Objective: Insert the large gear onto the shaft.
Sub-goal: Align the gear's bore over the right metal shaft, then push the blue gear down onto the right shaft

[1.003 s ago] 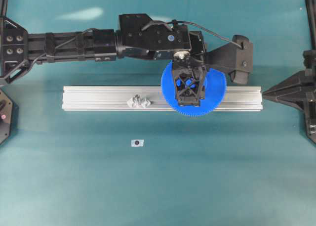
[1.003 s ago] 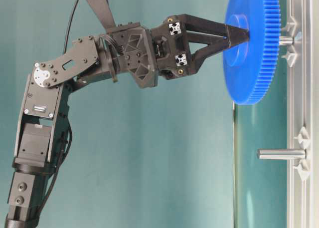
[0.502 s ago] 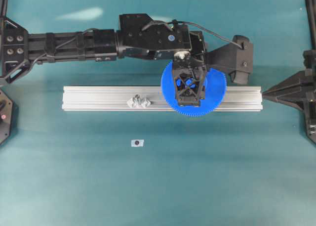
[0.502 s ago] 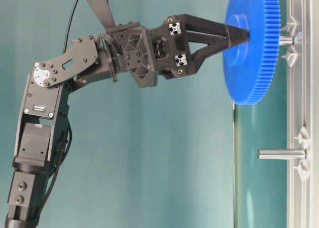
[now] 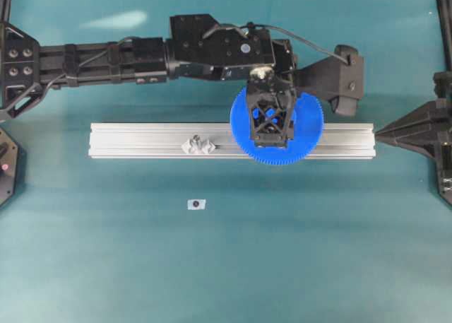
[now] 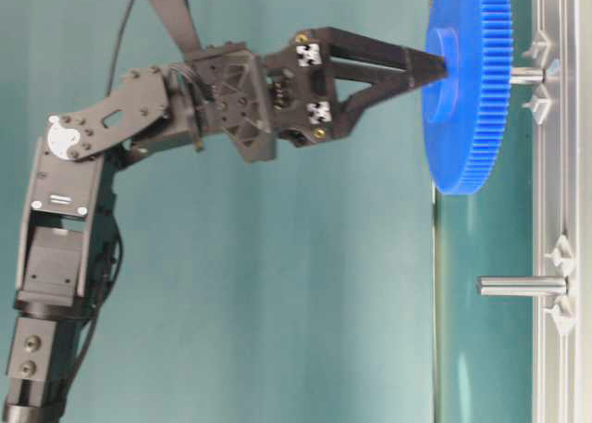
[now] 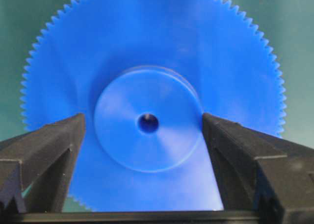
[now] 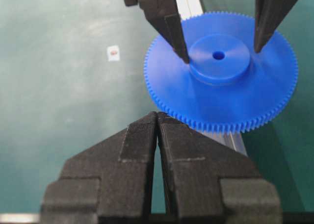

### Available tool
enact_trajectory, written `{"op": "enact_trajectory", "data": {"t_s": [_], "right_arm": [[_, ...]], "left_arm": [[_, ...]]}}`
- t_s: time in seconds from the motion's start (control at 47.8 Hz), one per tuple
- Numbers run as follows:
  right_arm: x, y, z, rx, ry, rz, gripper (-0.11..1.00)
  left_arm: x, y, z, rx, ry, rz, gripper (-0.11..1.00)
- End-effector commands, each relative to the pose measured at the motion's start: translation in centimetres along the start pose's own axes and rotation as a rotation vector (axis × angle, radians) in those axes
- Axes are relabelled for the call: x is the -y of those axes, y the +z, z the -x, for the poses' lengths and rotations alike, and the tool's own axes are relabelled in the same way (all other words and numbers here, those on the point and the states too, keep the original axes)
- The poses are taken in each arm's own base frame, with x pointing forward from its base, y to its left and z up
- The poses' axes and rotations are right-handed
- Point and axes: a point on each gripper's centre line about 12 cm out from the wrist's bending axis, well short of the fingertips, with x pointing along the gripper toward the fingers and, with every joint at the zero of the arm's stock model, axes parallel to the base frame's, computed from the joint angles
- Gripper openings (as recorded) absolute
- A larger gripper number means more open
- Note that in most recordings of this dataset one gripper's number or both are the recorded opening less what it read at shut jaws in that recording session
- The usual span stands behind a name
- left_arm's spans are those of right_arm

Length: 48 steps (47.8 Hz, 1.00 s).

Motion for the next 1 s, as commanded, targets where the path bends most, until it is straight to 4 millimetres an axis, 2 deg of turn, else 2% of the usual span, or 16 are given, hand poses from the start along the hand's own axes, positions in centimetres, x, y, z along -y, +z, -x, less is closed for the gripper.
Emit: {"op": "enact_trajectory", "data": {"t_s": [0.0,0.982], "right_arm": [[-0.07,0.44,0.01,0.011,0.001,-0.020,0.11],[-0.07,0.51,0.11,0.017,0.001,-0.051,0.11]], "left_arm": [[-0.81,0.96,2.73,0.066,0.021,0.008,0.89],[-0.19,1.17,2.83,0.062,0.017,0.005,0.89]]}}
